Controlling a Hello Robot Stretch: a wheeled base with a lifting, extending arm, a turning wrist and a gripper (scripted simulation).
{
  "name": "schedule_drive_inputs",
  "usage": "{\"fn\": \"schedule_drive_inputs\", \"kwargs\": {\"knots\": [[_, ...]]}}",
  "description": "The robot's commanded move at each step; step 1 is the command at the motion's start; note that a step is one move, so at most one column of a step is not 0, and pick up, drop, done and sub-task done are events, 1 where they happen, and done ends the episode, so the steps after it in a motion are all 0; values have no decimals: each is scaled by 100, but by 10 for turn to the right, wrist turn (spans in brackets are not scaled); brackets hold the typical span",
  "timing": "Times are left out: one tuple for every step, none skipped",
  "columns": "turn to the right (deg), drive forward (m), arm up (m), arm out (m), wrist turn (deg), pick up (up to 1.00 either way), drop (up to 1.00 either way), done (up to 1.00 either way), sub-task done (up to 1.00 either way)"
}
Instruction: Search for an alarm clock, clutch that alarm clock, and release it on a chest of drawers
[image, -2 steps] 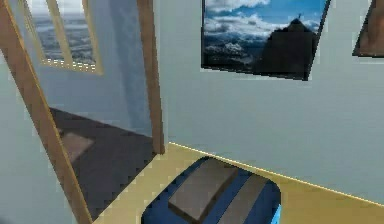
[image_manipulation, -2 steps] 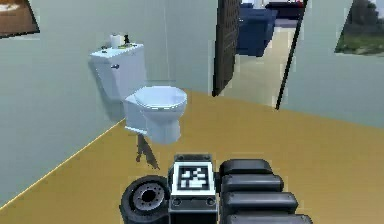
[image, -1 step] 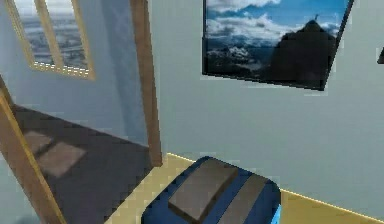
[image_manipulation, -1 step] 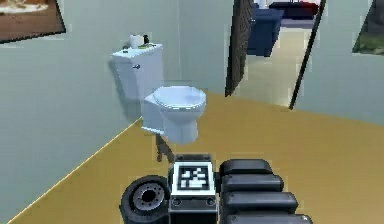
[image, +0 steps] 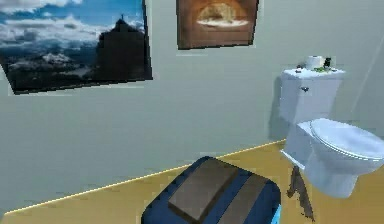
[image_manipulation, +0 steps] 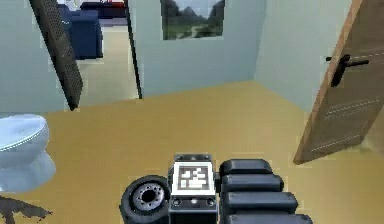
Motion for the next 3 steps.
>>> {"fn": "schedule_drive_inputs", "kwargs": {"knots": [[450, 0, 0, 0, 0, 0, 0, 0, 0], [240, 0, 0, 0, 0, 0, 0, 0, 0], [0, 20, 0, 0, 0, 0, 0, 0, 0]]}}
